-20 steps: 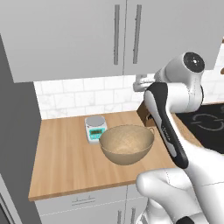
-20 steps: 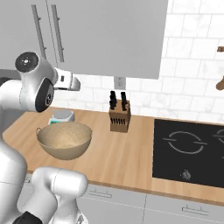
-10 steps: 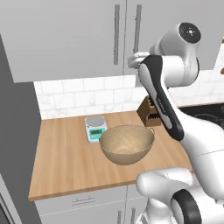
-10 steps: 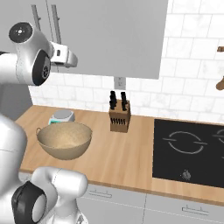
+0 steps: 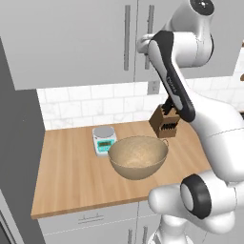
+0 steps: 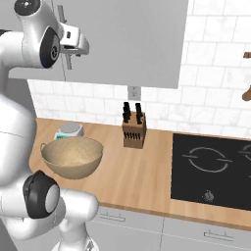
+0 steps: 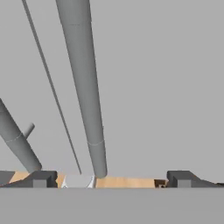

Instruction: Open the cabinet, pick up the bread from the cabinet and place it in the basket. Then move the basket to the dining counter.

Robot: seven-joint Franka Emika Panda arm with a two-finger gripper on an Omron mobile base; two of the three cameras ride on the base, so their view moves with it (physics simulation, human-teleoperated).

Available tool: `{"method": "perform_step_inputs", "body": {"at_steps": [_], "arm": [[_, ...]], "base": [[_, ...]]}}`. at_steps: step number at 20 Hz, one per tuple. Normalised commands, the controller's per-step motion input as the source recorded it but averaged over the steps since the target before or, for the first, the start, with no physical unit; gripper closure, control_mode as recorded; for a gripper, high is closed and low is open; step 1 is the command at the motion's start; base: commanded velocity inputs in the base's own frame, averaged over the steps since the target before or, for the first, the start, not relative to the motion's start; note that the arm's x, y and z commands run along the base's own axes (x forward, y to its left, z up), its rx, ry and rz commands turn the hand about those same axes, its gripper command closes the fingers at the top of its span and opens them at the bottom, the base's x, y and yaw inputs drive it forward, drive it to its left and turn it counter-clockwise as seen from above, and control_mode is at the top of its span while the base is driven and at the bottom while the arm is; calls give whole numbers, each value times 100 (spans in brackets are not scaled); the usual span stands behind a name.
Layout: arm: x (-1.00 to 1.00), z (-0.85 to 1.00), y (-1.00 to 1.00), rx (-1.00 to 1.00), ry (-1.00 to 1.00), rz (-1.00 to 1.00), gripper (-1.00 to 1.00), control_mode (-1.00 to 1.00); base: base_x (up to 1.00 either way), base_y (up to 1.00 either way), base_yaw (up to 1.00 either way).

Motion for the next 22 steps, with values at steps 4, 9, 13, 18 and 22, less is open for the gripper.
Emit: {"method": "perform_step_inputs", "body": {"at_steps": [4,9,13,18,22], "arm": [[0,-15,0,0,-11,-6,-100,-100],[15,-3,5,1,-14,-8,-100,-100],[28,0,22,9,-14,-5,-100,-100],[26,3,13,10,-2,-4,-100,-100],[18,10,0,5,0,0,-100,-100]], "base": [[0,0,0],[0,0,0],[0,0,0],[0,0,0],[0,0,0]]}}
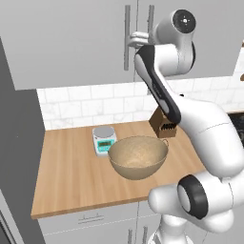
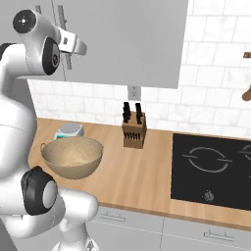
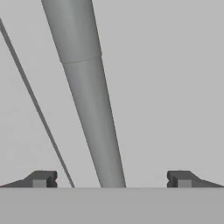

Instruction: Open the cabinet, pick up the bread from the cabinet and place it in the basket. Then move the basket to the dining counter.

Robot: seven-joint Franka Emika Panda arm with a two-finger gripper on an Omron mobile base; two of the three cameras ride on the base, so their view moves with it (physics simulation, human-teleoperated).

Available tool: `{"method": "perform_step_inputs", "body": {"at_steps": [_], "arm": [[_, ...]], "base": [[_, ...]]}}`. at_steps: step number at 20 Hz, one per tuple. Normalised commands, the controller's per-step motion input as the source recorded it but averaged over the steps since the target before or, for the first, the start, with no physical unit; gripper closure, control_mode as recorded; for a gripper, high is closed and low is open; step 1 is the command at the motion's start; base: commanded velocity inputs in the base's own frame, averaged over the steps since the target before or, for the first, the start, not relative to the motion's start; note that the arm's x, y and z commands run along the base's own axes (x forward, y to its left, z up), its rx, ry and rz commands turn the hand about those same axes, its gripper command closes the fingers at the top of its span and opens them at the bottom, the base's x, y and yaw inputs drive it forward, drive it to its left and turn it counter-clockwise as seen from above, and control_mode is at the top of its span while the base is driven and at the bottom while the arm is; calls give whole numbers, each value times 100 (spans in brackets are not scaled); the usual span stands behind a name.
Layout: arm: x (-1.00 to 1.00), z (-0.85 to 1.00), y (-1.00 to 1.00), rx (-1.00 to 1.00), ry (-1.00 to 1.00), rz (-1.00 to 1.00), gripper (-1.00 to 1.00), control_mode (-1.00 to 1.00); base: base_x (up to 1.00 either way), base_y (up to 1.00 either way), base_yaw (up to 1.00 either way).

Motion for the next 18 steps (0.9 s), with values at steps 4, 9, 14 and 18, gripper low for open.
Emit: {"method": "perform_step_inputs", "body": {"at_steps": [4,9,14,18], "arm": [[25,0,0,2,0,0,-100,-100],[35,0,0,1,-5,0,-100,-100],[28,-2,0,0,-7,0,100,-100],[28,0,0,1,-2,0,100,-100]], "base": [[0,0,0],[0,0,0],[0,0,0],[0,0,0]]}}
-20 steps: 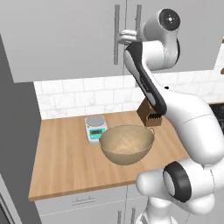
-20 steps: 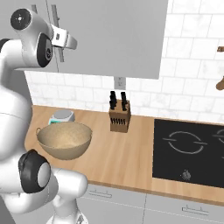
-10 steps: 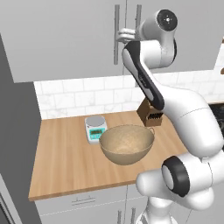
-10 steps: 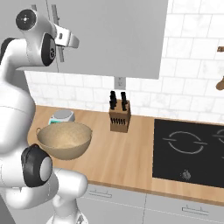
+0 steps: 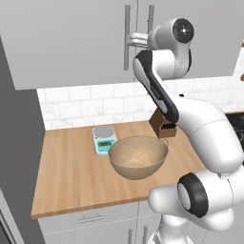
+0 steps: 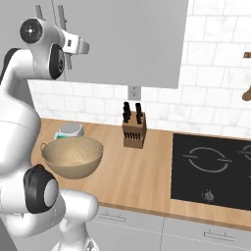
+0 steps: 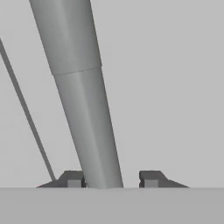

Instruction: Open the cabinet, pick up the bread from the cabinet and place it in the basket. Then move the basket to the dining counter.

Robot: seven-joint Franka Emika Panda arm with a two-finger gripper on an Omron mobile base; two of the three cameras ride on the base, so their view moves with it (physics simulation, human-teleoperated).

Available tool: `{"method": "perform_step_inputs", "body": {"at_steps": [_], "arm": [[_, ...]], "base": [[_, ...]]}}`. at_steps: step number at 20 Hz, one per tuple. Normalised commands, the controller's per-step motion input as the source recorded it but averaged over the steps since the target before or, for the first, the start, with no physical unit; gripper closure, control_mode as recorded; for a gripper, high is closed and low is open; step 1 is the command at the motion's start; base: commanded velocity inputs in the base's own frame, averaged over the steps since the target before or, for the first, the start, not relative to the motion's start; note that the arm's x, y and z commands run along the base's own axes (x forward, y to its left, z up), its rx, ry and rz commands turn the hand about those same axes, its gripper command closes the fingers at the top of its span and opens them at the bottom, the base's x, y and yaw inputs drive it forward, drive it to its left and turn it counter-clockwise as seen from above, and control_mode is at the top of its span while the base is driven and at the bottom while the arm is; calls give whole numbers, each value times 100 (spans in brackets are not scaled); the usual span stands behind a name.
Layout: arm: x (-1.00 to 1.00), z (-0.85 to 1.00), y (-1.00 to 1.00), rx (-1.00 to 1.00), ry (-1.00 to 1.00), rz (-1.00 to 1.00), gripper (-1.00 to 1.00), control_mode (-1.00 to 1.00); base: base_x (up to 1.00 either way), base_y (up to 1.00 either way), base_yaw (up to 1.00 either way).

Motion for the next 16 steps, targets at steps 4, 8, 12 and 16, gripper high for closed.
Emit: {"method": "perform_step_inputs", "body": {"at_steps": [4,8,12,16], "arm": [[7,8,0,2,0,0,100,-100],[-38,26,-10,8,0,0,100,-100],[-98,45,-39,11,0,0,100,-100],[-100,41,-74,9,0,0,100,-100]], "base": [[0,0,0],[0,0,0],[0,0,0],[0,0,0]]}}
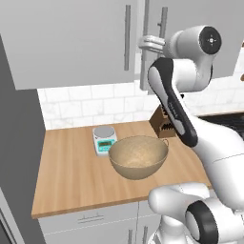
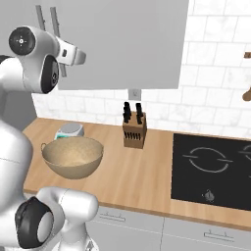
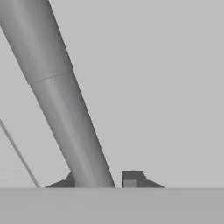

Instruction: Open the cabinet, pick up the bread from the cabinet and place it in the basket. Then move the basket to the dining counter.

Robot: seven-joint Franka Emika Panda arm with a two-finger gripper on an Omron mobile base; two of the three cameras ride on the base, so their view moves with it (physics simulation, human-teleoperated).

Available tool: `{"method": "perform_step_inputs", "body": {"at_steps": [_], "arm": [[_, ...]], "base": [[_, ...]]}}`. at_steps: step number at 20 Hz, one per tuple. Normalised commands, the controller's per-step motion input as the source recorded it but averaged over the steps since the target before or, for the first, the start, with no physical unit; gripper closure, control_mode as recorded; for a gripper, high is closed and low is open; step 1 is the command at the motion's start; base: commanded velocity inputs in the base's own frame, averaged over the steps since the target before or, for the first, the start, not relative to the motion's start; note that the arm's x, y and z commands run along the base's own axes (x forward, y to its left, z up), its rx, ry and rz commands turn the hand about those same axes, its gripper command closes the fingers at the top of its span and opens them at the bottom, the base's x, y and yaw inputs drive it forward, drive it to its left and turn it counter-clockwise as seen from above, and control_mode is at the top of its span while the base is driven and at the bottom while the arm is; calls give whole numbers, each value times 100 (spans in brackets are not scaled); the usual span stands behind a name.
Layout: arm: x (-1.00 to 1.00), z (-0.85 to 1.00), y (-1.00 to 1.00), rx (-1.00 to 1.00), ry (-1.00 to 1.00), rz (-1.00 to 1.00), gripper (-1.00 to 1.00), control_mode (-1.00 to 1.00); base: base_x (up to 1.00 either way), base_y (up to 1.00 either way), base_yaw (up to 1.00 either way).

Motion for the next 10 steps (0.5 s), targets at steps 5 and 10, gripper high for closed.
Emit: {"method": "perform_step_inputs", "body": {"at_steps": [5,10], "arm": [[-100,38,-97,5,0,0,100,-100],[-100,41,-100,2,2,0,100,-100]], "base": [[0,0,0],[0,0,0]]}}
